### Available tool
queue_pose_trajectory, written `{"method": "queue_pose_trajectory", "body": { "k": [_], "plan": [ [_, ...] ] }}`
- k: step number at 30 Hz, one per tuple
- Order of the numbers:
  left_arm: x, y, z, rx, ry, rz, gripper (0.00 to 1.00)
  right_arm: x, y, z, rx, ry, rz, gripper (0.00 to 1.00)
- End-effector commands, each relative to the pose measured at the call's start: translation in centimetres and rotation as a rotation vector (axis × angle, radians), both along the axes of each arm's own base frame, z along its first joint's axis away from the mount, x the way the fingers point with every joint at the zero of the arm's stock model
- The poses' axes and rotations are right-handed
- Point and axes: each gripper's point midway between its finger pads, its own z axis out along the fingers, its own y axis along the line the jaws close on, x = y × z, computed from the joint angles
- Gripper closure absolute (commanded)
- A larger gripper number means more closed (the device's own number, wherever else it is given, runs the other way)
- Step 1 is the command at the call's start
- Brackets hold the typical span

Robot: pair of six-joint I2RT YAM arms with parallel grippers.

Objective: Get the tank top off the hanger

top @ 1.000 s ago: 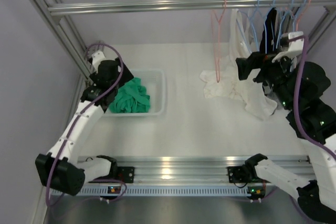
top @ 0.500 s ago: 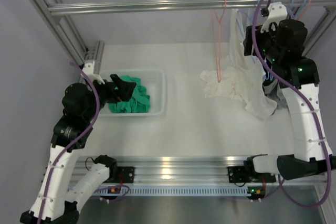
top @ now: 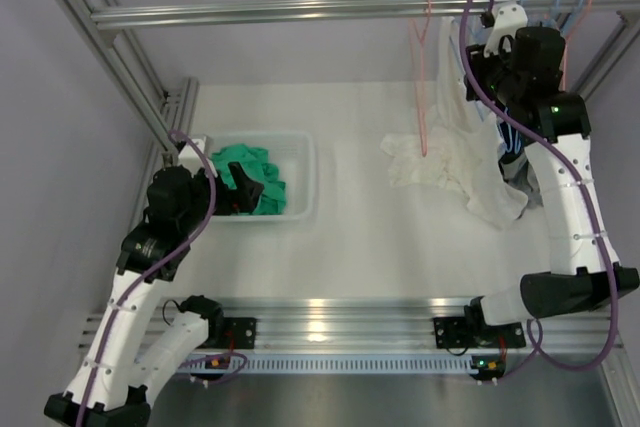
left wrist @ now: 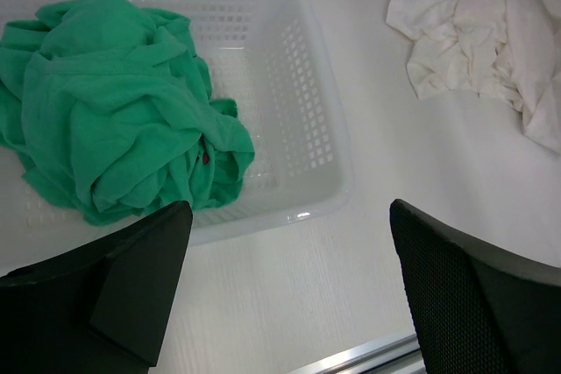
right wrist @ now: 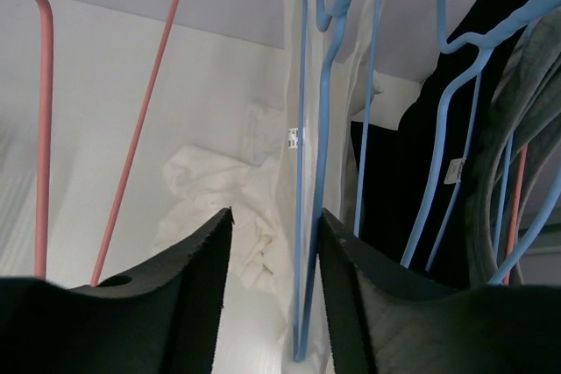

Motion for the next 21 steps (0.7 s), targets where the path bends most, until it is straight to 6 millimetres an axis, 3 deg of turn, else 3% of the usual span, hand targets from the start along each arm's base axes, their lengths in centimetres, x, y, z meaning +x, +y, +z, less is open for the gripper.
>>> {"method": "queue_pose_trajectory", "body": {
  "k": [1, 2, 4, 11, 14, 19, 21],
  "plan": [
    [0.4, 0.2, 0.3, 0.019, -0.029, -0.001, 0.01, 0.5, -0.2, -1.1, 0.018, 0.034, 0.0, 0.6],
    [0.4, 0.2, 0.2, 0.021, -0.031, 0.002, 0.01, 0.6, -0.3, -1.3, 0.024, 0.039, -0.006, 0.68],
    [0.4, 0.3, 0.0, 0.024, -0.029, 0.003, 0.01, 0.5, 0.9, -1.2, 0.067, 0.036, 0.042, 0.73],
    [0.1, -0.2, -0.2, 0.017, -0.022, -0.03, 0.01, 0.7, 1.4, -1.7, 0.129, 0.037, 0.033, 1.0],
    [-0.1, -0.3, -0.1, 0.012, -0.027, -0.032, 0.01, 0.4, 1.5, -0.8, 0.166, -0.018, 0.023, 1.0],
    [0.0, -0.4, -0.3, 0.012, -0.017, -0.036, 0.01, -0.6, 1.8, 4.4, 0.256, -0.241, 0.038, 1.0],
    [0.0, -0.4, -0.4, 0.01, -0.013, -0.037, 0.01, -0.9, 1.9, 5.3, 0.277, -0.279, 0.044, 1.0]
  ]
}}
